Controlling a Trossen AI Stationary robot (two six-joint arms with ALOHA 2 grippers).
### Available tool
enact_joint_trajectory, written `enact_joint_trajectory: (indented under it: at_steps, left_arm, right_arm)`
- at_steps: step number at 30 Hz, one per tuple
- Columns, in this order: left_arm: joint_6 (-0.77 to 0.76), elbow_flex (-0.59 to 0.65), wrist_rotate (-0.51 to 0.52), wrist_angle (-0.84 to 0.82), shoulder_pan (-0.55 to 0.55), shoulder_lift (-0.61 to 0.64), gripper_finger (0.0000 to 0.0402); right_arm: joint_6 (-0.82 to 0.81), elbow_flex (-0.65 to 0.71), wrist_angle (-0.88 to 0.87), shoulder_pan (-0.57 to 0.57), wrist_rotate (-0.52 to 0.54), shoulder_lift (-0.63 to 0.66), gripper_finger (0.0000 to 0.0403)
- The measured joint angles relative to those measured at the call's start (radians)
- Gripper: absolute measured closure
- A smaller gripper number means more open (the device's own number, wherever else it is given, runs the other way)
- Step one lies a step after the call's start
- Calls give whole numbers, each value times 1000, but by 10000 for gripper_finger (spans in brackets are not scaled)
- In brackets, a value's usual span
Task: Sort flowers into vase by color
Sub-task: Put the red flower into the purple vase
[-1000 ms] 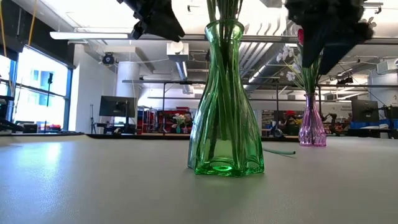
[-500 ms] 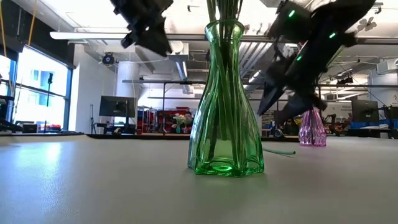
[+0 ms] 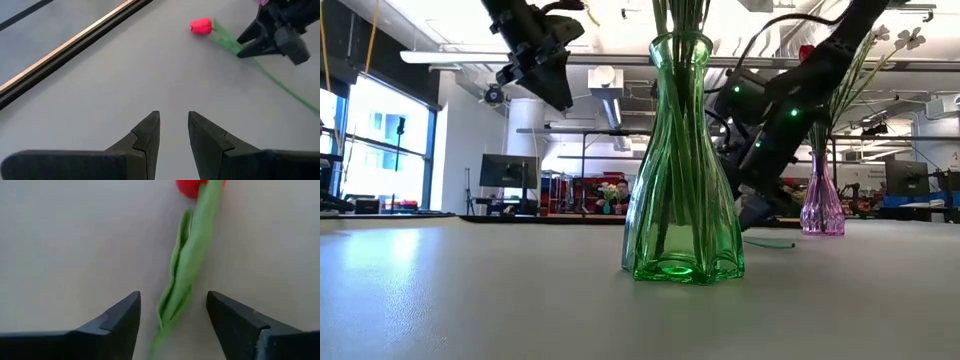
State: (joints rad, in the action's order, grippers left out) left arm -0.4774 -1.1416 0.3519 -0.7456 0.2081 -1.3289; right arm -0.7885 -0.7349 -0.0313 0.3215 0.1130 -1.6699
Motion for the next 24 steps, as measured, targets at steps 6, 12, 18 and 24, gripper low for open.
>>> enact_joint_trajectory:
  at_steps: [6,12,18,24]
  left_arm:
    - [17,0,-2,-9,22,0,312]
    - [36,0,-3,-6,49,0,312]
    - [36,0,-4,-4,69,0,312]
    - [45,0,-10,45,73,0,312]
  right_arm:
    - [13,-3,33,25,-6,-37,247]
    - [48,-3,27,33,-13,-40,345]
    - [29,3,-1,13,-105,3,388]
    - [27,3,-29,-38,-132,217,398]
